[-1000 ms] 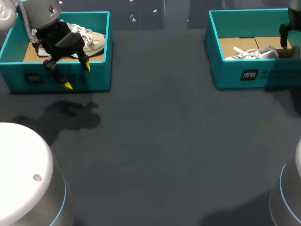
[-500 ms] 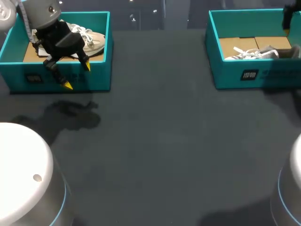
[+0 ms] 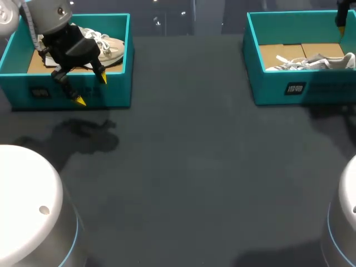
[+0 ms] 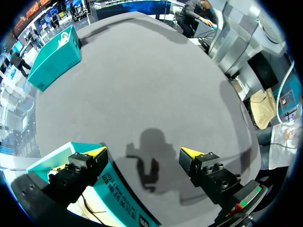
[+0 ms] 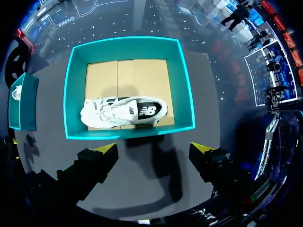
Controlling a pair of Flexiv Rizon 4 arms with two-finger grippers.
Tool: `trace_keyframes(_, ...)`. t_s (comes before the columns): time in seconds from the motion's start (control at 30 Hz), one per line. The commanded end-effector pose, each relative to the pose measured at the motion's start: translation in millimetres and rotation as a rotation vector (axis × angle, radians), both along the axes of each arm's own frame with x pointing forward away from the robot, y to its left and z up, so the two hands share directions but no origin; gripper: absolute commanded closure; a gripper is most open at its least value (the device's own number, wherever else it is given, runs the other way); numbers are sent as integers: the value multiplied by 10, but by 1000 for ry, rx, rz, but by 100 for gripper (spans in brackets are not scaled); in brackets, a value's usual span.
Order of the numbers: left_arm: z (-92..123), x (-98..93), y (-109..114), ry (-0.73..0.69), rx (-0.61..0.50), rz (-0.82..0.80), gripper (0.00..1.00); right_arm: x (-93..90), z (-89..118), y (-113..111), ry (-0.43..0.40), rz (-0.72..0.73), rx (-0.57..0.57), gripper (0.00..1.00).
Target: Take the shoe out of the shoebox, open the shoe tongue, remove and reinsert the insole, then place the shoe into the shoebox
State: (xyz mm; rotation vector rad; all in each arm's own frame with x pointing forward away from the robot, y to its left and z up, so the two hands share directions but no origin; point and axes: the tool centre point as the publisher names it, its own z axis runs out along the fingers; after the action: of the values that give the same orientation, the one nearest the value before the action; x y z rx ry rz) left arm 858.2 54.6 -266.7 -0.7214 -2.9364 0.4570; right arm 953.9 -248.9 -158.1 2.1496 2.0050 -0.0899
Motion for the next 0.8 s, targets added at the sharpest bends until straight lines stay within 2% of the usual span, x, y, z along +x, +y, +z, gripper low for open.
trace_keyframes(0.03,2,3,1,0,3,-1,0,-11,23,4,-1,7,4,0)
trace_keyframes(0.2,2,3,1,0,3,-1,0,-11,23,4,-1,7,4,0)
trace_keyframes(0.43,214,222,285,-35,51,-185,0,-11,23,4,-1,7,4,0)
trace_keyframes(0.57,245,522,470,-75,67,-257,0,-11,23,4,-1,7,4,0)
trace_keyframes(0.8,344,1222,854,-119,88,-372,0,-11,23,4,-1,7,4,0)
